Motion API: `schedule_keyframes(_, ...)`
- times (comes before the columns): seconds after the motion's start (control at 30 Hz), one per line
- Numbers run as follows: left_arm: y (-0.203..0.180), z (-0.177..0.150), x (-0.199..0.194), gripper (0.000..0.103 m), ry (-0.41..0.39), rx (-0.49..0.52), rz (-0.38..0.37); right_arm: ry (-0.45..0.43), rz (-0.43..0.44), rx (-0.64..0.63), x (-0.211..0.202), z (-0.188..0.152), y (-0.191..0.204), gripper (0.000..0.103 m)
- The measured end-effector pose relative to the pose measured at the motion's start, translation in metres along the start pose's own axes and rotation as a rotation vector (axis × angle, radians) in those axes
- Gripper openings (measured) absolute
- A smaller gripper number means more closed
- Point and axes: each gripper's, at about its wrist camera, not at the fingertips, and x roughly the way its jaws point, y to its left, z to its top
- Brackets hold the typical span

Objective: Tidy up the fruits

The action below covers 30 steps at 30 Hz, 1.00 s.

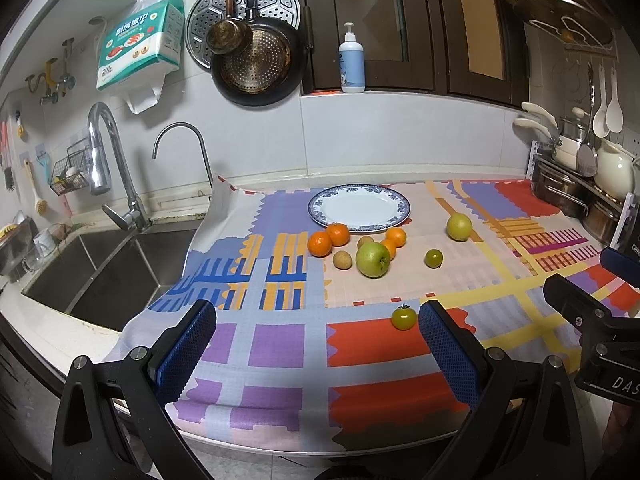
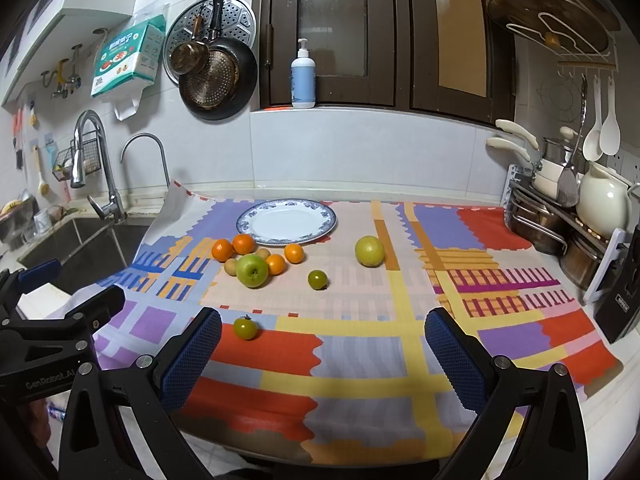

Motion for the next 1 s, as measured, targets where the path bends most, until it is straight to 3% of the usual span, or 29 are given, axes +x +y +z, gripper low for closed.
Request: schedule_keyframes(1.0, -0.006, 0.001, 0.013, 0.103, 0.017, 0.007, -0.012, 0.017, 0.005, -0.001, 0.006, -0.003, -0.001, 0.102)
